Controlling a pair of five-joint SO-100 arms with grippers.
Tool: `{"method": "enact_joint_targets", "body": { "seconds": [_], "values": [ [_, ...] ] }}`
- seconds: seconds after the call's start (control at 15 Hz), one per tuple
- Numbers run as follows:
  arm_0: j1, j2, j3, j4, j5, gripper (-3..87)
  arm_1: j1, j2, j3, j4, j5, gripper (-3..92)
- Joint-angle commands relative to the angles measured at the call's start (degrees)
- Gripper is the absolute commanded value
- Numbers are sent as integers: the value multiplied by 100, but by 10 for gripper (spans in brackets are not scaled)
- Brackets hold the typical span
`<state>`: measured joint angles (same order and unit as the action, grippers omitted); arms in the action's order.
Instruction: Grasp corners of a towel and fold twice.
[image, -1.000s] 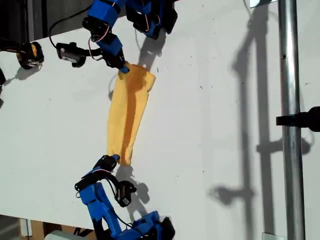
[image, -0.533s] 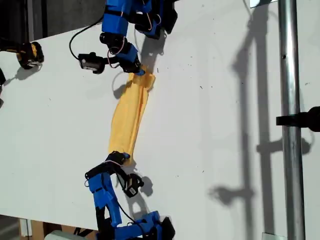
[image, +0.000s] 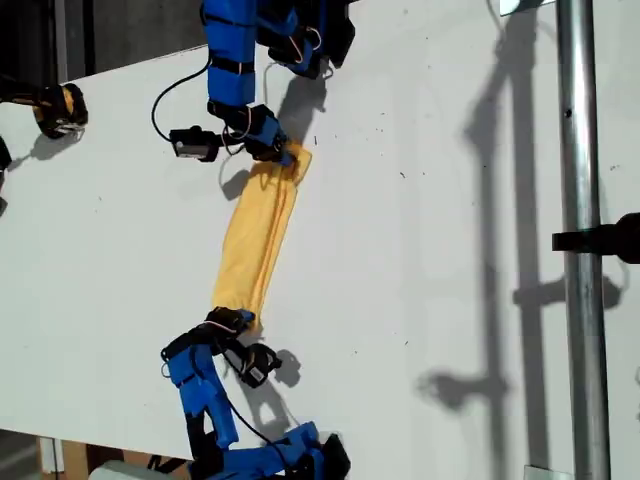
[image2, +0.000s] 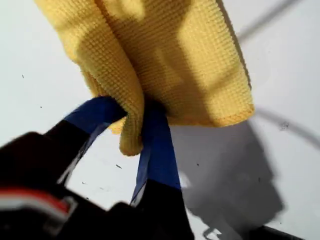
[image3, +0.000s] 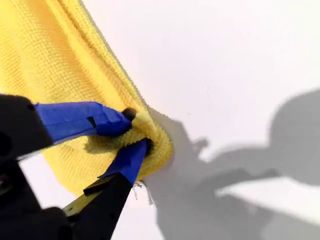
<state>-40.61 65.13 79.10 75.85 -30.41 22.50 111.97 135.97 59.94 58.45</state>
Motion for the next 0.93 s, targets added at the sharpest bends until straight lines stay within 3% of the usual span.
{"method": "enact_joint_targets", "body": {
  "seconds": [0.0,0.2,0.4,0.6,0.67,0.73,0.87],
  "values": [
    [-114,589,-132,510,-316,249,-176,264,-932,1187,9,360],
    [272,1696,-88,1072,-668,252,-536,1345,-1916,3190,554,277],
    [510,3164,765,940,-1072,238,-659,2224,-2004,4438,1292,211],
    [1028,4570,2180,211,-1055,225,-844,2751,-1151,4447,1978,208],
    [1248,5001,2663,-18,-1125,217,-888,2874,-888,4184,2101,168],
    [1512,5414,3138,-246,-1274,209,-888,3155,-527,3894,2215,69],
    [2320,5915,3814,-650,-1477,180,-844,3973,44,3278,2224,66]
  ]
}}
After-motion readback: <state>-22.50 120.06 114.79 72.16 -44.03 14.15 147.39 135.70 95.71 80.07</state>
